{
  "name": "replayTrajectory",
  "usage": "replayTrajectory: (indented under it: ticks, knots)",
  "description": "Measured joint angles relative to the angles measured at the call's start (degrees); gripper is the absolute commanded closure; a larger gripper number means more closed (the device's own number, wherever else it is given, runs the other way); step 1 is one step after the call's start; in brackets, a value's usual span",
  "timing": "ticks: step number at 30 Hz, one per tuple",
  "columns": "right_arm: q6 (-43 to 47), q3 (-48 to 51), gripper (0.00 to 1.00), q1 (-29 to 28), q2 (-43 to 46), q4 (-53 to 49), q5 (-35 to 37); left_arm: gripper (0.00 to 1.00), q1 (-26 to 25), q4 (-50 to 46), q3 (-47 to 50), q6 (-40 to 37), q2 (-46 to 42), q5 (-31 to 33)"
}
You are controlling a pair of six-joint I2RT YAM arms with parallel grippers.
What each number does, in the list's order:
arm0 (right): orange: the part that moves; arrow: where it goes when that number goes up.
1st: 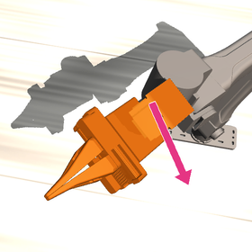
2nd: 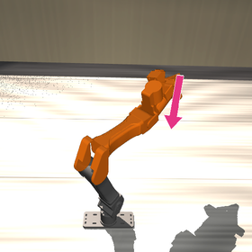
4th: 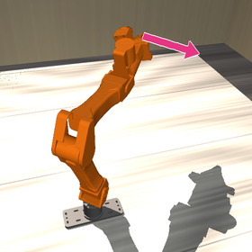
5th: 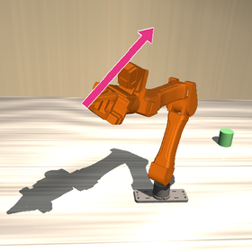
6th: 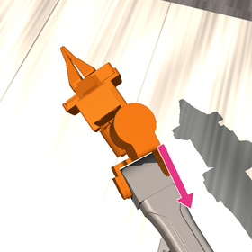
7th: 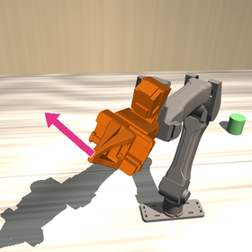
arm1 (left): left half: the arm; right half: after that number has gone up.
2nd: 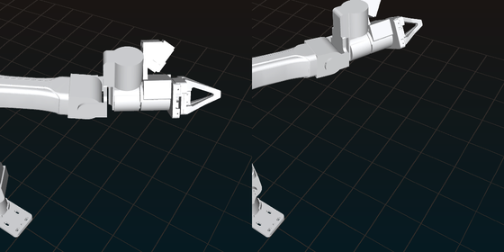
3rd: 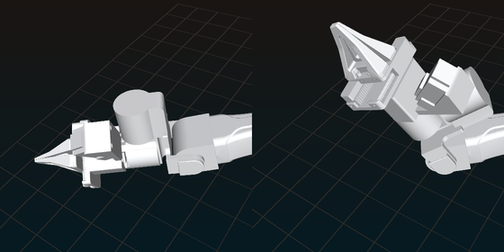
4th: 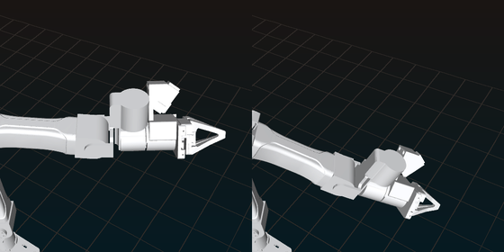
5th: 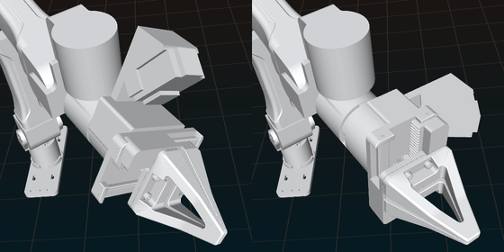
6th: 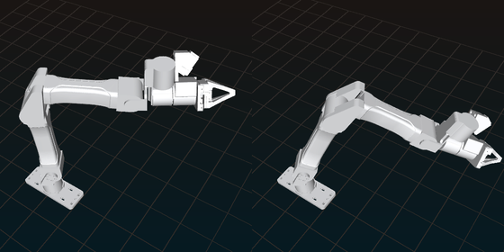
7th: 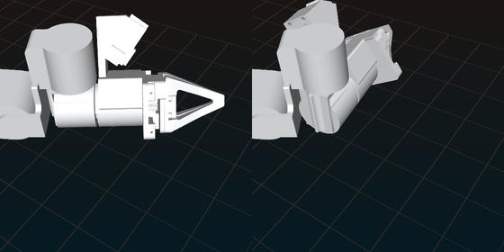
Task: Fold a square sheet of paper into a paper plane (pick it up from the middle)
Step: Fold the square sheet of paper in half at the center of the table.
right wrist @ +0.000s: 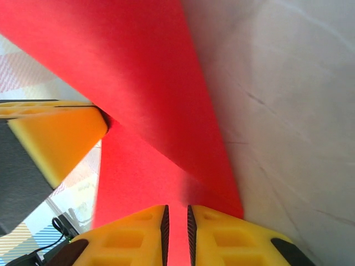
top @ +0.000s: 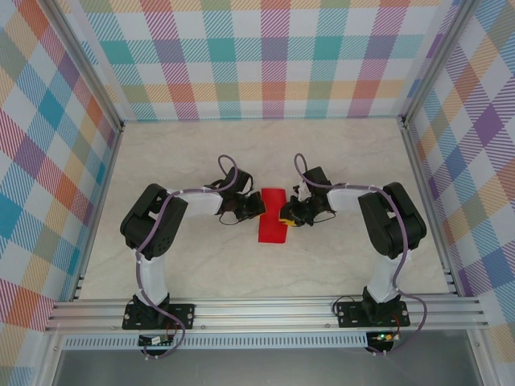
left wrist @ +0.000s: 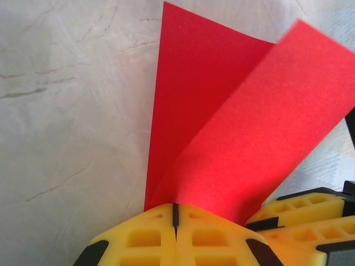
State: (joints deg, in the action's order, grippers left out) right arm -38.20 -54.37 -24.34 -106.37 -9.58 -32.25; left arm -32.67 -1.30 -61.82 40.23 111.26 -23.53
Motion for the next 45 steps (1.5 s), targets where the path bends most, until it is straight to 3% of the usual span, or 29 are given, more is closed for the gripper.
replayTrajectory:
  ticks: [18, 29, 45]
  knots:
    - [-0.44, 4.68, 0.84, 0.35, 5.33, 6.45, -4.31, 1.0, -0.04, -0.24, -0.17, -0.85, 0.02, 0.02]
    - [-0.72, 6.88, 0.85, 0.52, 1.16, 10.01, -6.47, 1.0, -0.07, -0.44, -0.26, -0.83, 0.04, 0.02]
    - [-0.63, 7.23, 0.85, -1.42, 6.69, 8.26, -5.27, 1.0, -0.07, -0.44, -0.26, -0.85, 0.07, 0.0]
